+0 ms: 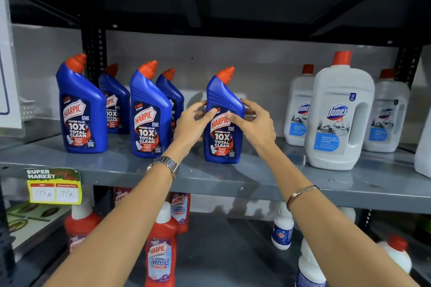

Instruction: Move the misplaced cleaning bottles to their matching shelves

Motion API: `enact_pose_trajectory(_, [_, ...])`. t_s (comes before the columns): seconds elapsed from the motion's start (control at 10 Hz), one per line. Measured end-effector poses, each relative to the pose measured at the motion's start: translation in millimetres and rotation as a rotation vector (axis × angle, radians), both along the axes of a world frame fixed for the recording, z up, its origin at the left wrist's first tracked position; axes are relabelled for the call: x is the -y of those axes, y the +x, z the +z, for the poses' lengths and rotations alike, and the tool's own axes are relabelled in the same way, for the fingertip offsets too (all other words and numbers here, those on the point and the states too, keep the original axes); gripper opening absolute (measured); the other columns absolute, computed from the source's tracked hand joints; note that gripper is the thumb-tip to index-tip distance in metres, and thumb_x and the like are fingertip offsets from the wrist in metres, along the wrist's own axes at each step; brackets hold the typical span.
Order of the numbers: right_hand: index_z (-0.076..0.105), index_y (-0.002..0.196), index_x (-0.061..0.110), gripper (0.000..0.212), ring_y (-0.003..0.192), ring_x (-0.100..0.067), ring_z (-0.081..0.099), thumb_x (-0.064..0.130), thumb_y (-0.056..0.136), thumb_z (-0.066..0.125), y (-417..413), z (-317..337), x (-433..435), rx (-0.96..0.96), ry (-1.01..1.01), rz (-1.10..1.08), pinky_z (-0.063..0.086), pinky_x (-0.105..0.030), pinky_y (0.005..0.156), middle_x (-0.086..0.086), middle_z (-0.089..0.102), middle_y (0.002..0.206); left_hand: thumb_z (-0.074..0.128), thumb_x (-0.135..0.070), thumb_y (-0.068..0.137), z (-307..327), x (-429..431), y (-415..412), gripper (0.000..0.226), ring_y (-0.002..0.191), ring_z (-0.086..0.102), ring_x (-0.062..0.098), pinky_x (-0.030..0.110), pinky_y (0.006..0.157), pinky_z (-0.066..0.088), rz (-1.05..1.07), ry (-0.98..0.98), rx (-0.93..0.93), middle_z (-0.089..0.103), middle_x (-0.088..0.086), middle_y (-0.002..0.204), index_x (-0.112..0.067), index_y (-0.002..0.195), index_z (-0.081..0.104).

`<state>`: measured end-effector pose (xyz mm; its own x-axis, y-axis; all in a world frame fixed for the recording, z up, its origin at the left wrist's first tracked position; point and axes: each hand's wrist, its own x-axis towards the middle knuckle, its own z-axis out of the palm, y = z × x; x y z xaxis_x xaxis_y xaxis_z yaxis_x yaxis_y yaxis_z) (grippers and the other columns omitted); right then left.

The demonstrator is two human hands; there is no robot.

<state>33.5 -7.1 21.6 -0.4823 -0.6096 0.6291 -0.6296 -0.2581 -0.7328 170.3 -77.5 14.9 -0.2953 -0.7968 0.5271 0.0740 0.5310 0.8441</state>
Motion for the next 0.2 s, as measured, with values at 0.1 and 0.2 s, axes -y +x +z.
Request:
enact_pose_trajectory(0.1, [0.053,0.125,0.031,0.051,0.105,-0.014,0.061,0.049,0.079,0.066,-2.2,-1.5,-8.6,-0.063,-0.024,-0.093,0.05,-0.04,0.089,0.003,0.063,0.12,0.057,-0.058,0.073,-4.5,-3.1,-1.1,0.057,0.108,0.062,0.017,0.052,0.087,0.053,0.084,-0.041,0.013,0.063,-0.002,0.123,-0.037,0.125,0.049])
enact_pose_trajectory(0.2, [0.054,0.122,0.034,0.041,0.107,-0.01,0.059,0.046,0.084,0.061,-8.6,-8.0,-16.7,-0.111,-0.121,-0.186,0.046,-0.036,0.084,0.005,0.058,0.121,0.054,-0.047,0.083,-6.1,-14.6,-2.1,0.044,0.106,0.061,0.011,0.045,0.09,0.051,0.325,-0.135,-0.096,0.06,-0.005,0.127,-0.036,0.125,0.049])
